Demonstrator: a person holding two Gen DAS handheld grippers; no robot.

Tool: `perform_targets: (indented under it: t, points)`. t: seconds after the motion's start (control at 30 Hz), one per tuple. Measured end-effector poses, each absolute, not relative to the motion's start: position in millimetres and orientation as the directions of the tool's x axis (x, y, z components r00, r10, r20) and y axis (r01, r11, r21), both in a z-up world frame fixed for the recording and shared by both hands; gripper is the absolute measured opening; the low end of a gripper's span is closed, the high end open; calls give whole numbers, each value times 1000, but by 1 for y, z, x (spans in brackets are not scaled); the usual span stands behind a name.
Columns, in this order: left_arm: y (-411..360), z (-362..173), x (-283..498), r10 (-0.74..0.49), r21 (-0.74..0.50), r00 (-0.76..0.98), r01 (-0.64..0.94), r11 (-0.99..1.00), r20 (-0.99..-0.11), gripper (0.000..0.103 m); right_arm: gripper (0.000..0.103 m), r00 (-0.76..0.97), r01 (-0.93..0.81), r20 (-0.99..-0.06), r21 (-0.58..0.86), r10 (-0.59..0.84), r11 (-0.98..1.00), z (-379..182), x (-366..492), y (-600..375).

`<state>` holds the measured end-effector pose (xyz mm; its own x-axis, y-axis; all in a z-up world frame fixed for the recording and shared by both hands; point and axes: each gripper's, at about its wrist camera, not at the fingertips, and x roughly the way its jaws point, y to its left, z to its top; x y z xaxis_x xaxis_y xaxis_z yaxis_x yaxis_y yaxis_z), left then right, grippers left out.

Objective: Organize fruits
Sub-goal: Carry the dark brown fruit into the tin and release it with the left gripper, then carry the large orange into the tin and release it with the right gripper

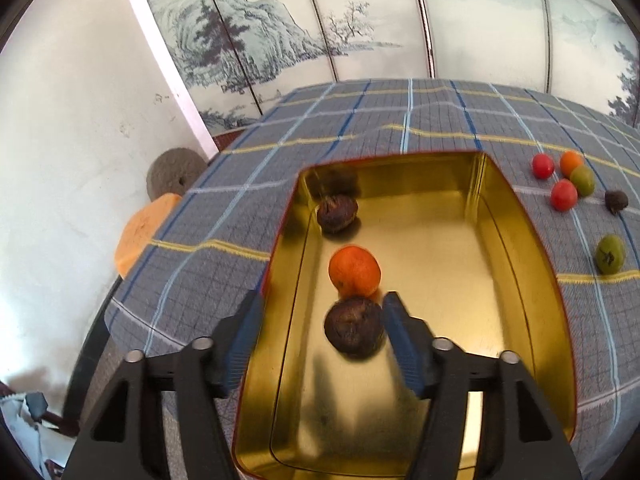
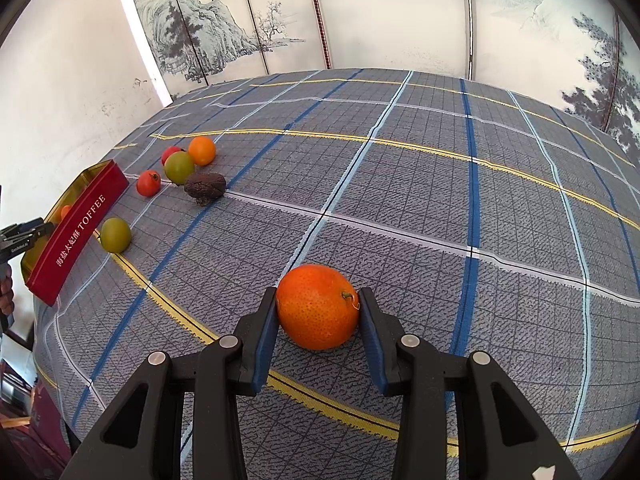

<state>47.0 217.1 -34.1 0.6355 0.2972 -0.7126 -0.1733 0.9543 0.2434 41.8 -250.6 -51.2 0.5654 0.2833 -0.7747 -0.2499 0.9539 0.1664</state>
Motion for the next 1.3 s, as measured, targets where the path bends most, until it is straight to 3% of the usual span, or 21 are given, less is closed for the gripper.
perform_targets:
  t: [0.77,1.03,1.3]
  points:
    - [201,-7,-12,288,200,656,-208,957,-698,67,36,572,-262,-760,187,308,947,-45,23,-238]
    - [210,-7,-23,277,162,655,-231,959,-703,67,37,547,-413,-707,236,447,879,-9,9,-172]
    - [252,-3,-50,324,104,646,-355,929,-691,67,37,398,-642,-681,272,615,717,17,-2,-49]
